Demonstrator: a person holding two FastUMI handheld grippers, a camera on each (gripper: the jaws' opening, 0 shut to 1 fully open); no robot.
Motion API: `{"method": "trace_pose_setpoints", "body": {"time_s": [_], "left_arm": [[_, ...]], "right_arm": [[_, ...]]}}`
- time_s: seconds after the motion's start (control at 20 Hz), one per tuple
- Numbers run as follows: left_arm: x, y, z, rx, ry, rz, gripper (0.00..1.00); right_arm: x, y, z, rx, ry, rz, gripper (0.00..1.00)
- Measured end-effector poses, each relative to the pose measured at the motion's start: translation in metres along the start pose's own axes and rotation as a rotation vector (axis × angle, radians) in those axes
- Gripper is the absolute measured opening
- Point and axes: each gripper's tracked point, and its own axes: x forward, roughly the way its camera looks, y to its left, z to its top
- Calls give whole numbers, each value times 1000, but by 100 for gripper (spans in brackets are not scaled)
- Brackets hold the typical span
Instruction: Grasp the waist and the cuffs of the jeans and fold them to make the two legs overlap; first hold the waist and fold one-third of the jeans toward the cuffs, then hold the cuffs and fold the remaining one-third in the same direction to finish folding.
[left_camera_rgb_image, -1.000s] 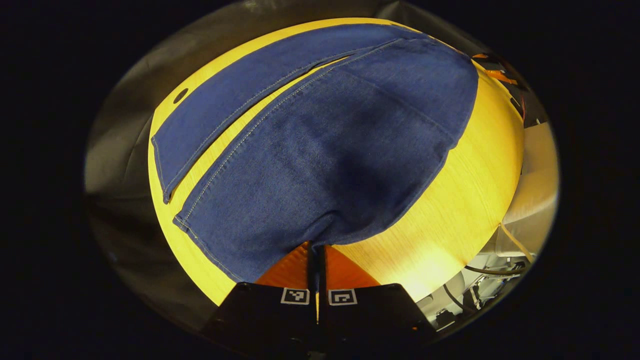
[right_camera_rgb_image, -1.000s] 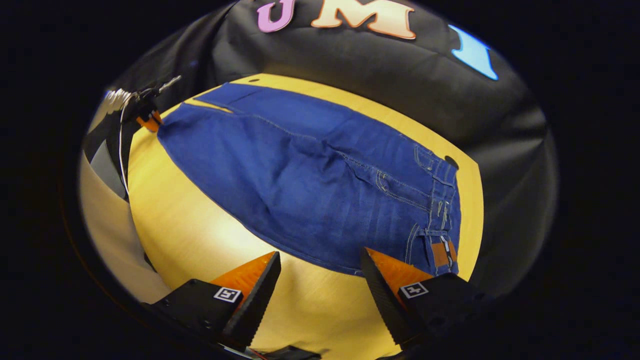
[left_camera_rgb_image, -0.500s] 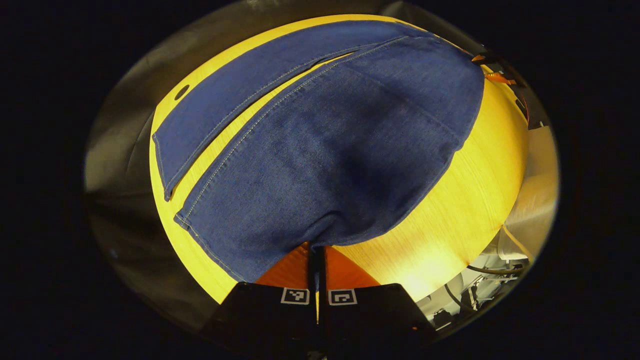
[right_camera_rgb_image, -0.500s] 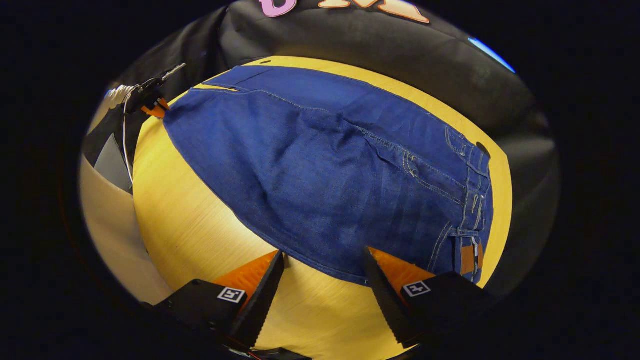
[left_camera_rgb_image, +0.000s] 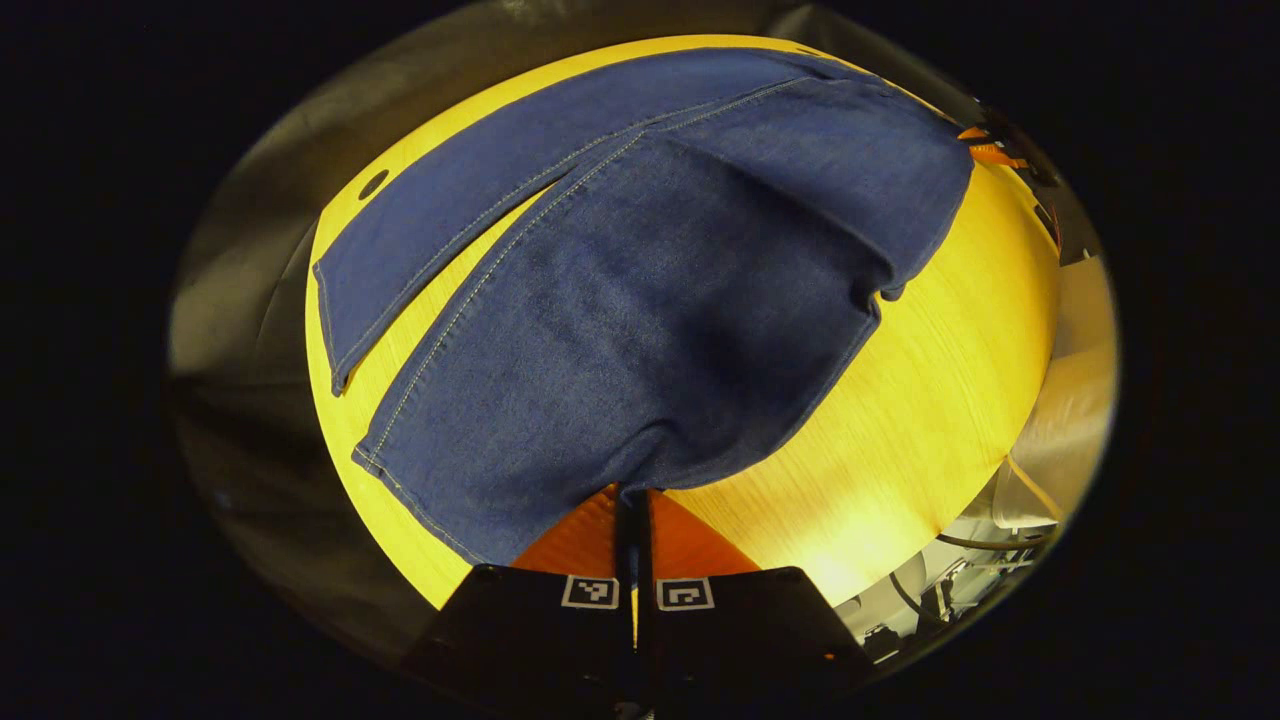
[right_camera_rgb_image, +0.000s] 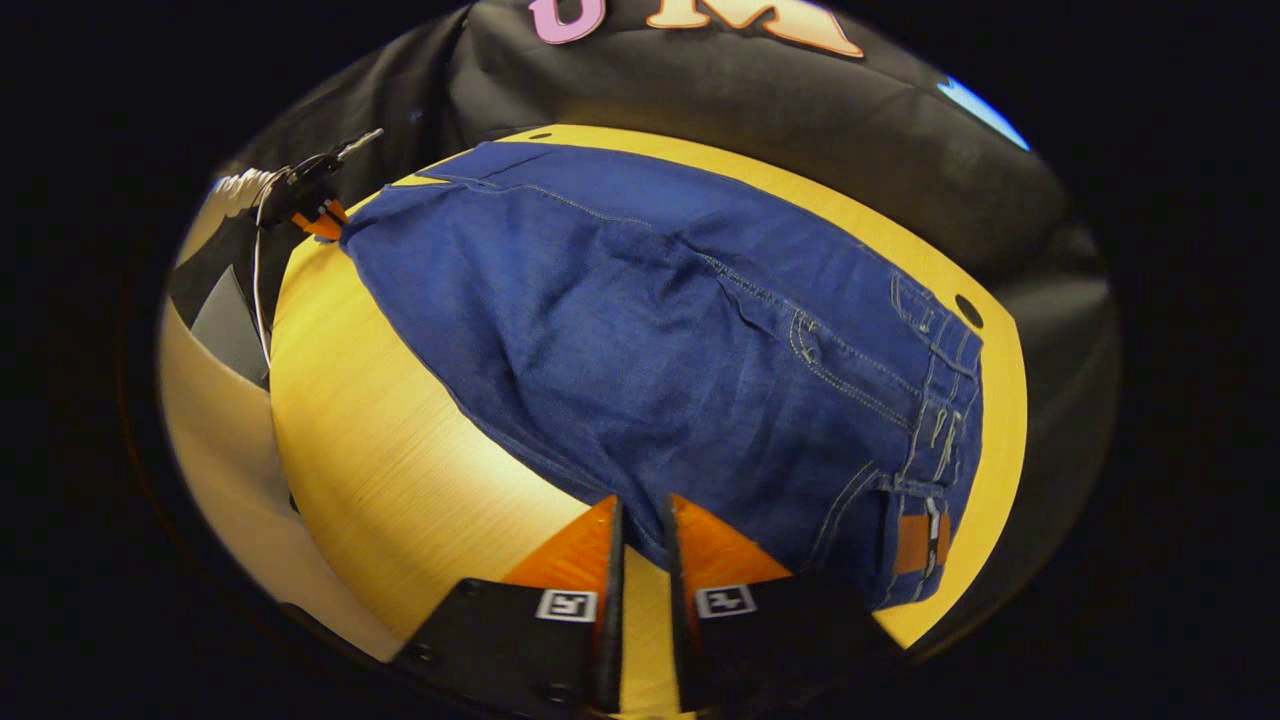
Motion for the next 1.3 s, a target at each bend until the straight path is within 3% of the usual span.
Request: {"method": "trace_pose_setpoints", "body": {"time_s": [0.05, 0.1, 0.25, 0.4, 0.65, 0.7, 0.95, 1.3], "left_arm": [[-1, 0, 1, -1, -4, -1, 0], [-2, 1, 2, -1, -7, -1, 0], [-2, 1, 3, 5, -21, -3, 0], [-2, -1, 3, -10, -47, -5, 0], [-2, 3, 5, -122, -170, -4, 0], [-2, 3, 5, -151, -192, 0, 0], [-2, 7, 8, -245, -289, 27, 0], [-53, 39, 32, -454, -493, 105, 0]], "right_arm": [[0, -1, -1, -13, 1, -22, 13], [-1, -4, -1, -16, 10, -40, 0], [1, -3, -11, 50, 66, -74, 5], [1, -4, -11, 67, 67, -119, 1], [0, -8, -7, 56, 27, -314, 8], [2, -9, -9, 66, 38, -343, 3], [-5, -10, -8, 195, 35, -456, 3], [-53, -23, 55, 359, -141, -620, 3]]}}
